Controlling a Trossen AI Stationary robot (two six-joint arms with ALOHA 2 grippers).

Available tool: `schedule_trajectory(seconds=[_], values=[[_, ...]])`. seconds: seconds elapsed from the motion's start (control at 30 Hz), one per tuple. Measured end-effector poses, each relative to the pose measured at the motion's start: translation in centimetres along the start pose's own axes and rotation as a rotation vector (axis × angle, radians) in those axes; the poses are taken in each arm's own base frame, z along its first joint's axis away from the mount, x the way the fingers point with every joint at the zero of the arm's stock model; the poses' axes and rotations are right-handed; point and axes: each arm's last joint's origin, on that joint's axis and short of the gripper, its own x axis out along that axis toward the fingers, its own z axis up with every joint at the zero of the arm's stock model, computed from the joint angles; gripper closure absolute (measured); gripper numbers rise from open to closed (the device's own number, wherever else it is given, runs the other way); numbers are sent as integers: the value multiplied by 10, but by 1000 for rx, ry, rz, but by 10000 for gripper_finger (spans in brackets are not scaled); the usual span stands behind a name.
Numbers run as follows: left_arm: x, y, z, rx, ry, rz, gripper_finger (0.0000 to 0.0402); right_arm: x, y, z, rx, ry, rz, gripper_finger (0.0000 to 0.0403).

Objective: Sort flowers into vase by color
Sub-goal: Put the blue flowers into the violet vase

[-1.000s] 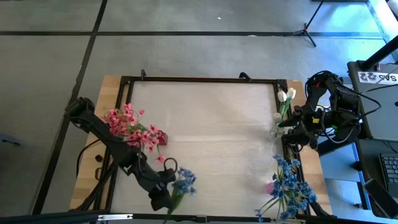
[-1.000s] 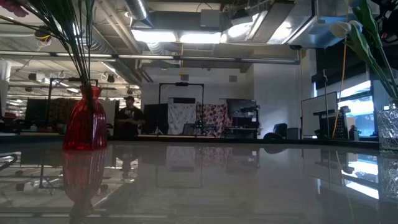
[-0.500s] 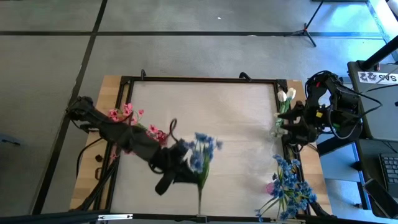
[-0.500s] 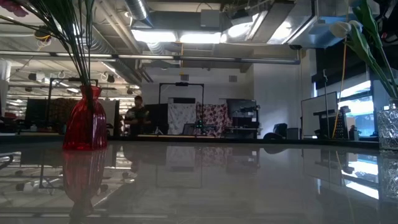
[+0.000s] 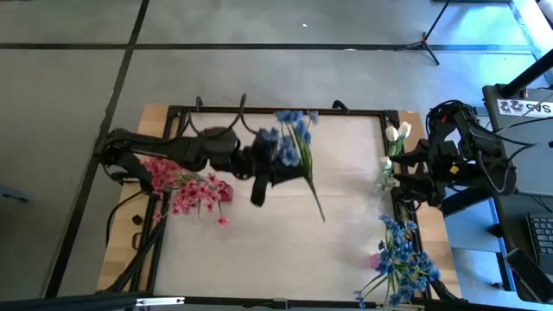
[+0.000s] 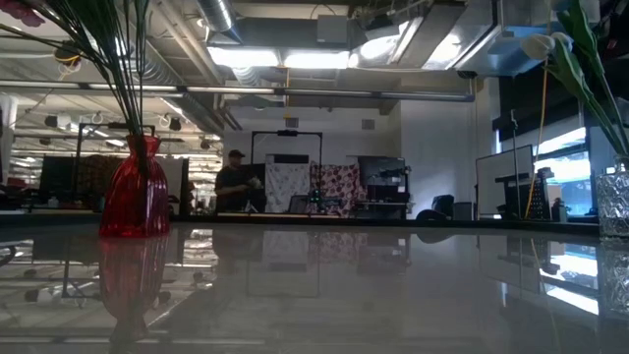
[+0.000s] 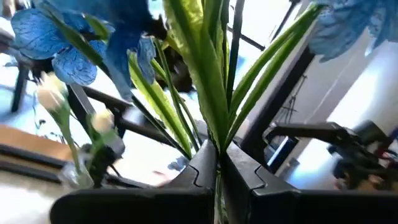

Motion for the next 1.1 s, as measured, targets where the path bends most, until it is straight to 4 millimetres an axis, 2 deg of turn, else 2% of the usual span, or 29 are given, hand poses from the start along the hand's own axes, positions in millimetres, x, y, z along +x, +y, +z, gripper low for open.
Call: schedule_trajectory(seconds=[0.1,0.27,0.4,0.5,0.73,0.87,1.1], values=[[0,14,8,22,-26,28,396,1,9,1,21,-8,9,116],[-1,29,15,32,-43,73,396,10,31,10,-52,-54,-2,116],[-1,32,19,39,-70,73,396,26,40,23,-43,-99,66,116],[-1,31,21,64,-86,65,396,47,43,26,-88,-130,80,116],[-1,31,20,68,-81,68,395,99,33,25,-114,-93,148,116],[4,34,15,62,-69,80,394,127,26,23,-137,-78,130,116],[18,37,-1,59,-32,115,395,151,12,22,-159,-74,34,116]])
